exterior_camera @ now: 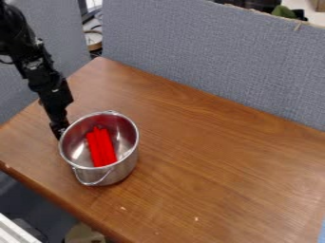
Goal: Move the red object from the metal pot to the table
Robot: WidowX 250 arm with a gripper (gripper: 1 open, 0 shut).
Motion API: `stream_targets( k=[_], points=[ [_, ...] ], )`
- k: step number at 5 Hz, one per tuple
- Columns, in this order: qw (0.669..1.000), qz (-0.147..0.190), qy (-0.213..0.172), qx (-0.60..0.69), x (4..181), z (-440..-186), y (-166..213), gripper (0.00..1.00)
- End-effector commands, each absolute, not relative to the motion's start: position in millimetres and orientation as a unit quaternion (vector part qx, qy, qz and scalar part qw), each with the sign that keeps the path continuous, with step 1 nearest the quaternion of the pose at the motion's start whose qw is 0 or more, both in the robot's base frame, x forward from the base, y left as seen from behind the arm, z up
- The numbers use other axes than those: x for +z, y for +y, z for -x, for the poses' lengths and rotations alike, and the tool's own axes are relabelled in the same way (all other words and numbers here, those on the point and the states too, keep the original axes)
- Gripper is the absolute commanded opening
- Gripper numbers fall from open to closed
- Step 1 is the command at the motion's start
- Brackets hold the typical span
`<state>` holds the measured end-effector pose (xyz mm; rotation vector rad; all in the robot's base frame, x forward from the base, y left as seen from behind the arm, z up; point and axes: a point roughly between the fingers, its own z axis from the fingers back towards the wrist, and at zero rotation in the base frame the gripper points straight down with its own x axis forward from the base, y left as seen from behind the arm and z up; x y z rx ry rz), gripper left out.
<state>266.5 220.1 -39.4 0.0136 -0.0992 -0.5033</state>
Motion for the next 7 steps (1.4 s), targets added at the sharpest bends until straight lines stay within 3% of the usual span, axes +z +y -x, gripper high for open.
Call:
stream_targets(
  k=[1,3,5,7],
  points=[
    [0.943,-0.033,-0.076,-0.322,-1.2,-283.4,220.5,1.0],
    [0.884,-0.014,-0.089,-0.458,23.2,-299.5,210.4,1.0],
    [0.857,-0.014,-0.064,-0.511,28.6,-272.4,252.6,1.0],
    [0.859,0.001,-0.094,-0.503,52.0,-256.6,230.3,1.0]
  ],
)
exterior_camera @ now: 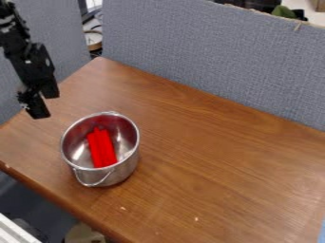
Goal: Move the red object from the metal pot to the table
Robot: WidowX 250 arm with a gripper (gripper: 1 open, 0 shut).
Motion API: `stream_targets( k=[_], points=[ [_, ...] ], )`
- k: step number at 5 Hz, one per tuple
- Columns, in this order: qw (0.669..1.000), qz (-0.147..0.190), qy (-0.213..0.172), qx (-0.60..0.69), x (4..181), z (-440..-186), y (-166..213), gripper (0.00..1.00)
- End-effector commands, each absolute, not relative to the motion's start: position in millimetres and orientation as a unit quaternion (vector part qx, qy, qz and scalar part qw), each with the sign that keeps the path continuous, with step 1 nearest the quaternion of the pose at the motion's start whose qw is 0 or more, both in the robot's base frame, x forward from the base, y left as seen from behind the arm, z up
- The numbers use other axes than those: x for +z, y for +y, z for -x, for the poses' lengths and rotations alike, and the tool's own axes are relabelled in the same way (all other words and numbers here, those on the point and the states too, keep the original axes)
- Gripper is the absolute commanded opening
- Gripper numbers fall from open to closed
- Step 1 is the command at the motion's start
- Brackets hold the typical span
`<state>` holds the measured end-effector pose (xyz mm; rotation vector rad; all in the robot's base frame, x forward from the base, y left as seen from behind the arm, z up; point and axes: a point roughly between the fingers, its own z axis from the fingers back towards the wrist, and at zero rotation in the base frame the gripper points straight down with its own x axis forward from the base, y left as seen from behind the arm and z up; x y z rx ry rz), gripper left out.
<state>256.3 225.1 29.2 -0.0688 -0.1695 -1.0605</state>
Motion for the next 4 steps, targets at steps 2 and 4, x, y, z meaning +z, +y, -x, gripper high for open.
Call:
stream_targets(
  k=[2,4],
  points=[
    [0.854,0.001,-0.1,-0.511,35.1,-222.3,210.5,1.0],
    [0.789,0.007,-0.099,-0.606,30.9,-265.8,111.5,1.0]
  ],
)
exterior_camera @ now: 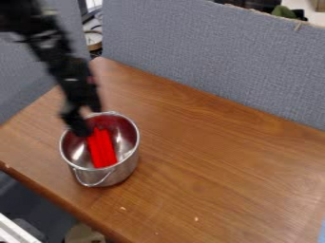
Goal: Move the red object from the metal pot to the table
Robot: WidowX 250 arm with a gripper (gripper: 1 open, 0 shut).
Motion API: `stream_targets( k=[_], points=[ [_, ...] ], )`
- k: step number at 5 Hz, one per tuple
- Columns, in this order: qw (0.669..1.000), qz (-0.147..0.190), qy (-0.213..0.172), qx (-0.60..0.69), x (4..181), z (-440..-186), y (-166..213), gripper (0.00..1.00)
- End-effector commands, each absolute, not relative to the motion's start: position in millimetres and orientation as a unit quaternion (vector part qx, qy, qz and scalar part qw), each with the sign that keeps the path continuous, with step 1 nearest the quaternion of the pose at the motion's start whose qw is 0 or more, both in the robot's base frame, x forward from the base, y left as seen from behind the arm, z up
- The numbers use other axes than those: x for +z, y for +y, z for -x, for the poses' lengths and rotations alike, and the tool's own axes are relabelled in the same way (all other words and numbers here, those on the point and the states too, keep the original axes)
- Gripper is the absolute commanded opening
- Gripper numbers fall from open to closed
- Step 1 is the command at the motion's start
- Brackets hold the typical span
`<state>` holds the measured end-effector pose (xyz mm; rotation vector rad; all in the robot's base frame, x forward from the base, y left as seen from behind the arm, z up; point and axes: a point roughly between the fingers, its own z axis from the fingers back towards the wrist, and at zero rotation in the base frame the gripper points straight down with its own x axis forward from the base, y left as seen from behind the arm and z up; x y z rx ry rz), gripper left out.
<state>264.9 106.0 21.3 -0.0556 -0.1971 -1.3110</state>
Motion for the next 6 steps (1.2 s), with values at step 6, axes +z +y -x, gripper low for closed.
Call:
stream_targets(
  k=[6],
  points=[
    [0.899,0.02,-0.107,-0.424,117.8,-301.6,65.2,1.0]
  ],
)
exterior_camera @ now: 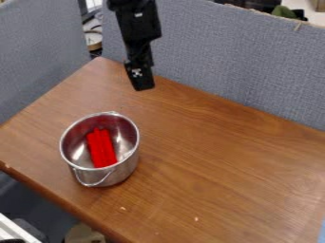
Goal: Move the red object from the metal pot to the table
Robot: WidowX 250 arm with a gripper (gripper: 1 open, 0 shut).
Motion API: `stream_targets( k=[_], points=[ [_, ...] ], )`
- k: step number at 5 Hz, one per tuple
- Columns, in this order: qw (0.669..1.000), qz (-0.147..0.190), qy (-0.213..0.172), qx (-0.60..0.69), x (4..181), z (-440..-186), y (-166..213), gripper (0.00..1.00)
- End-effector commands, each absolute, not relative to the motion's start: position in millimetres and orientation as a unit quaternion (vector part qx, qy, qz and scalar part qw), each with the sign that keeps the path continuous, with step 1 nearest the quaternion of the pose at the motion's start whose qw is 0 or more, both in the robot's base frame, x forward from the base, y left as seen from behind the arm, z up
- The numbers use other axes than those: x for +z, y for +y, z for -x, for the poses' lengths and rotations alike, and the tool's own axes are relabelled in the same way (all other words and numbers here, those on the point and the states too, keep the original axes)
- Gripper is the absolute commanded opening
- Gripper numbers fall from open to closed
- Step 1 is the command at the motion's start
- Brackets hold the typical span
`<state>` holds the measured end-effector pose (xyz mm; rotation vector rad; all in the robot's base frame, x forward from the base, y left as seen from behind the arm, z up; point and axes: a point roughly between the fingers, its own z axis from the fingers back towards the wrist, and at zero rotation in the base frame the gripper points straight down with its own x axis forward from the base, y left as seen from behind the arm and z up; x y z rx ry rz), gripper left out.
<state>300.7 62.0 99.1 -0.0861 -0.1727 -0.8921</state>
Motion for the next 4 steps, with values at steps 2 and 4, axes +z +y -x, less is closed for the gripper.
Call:
stream_targets(
  k=[2,4],
  points=[
    [0.977,0.013,-0.108,-0.186,112.2,-283.7,72.7,1.0],
    [0.98,0.036,-0.08,-0.177,129.4,-223.6,79.9,1.0]
  ],
)
